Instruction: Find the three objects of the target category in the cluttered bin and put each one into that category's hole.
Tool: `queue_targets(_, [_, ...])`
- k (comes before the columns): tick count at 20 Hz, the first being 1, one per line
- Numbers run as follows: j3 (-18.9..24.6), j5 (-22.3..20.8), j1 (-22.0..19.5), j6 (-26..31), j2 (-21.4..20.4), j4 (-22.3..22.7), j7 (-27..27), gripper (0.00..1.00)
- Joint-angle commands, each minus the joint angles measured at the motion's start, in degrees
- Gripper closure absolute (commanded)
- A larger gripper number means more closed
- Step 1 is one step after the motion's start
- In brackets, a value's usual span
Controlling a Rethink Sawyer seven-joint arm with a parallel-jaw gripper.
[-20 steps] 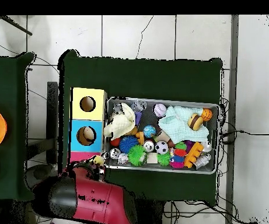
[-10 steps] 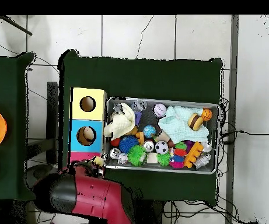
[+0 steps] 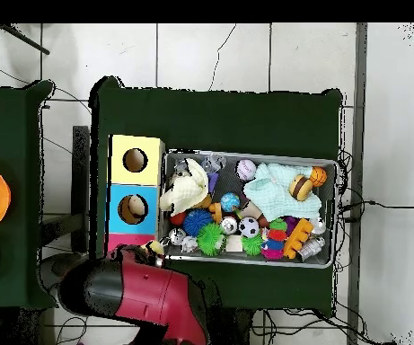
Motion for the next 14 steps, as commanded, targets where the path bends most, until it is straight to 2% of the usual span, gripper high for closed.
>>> queue_targets(1, [3.5,3.6,-0.3,-2.8,4.0,-4.4,16.6,1.00])
queue_targets(14, [1.7,5.8,3.3,0.9,5.3,-7.6,20.1,1.00])
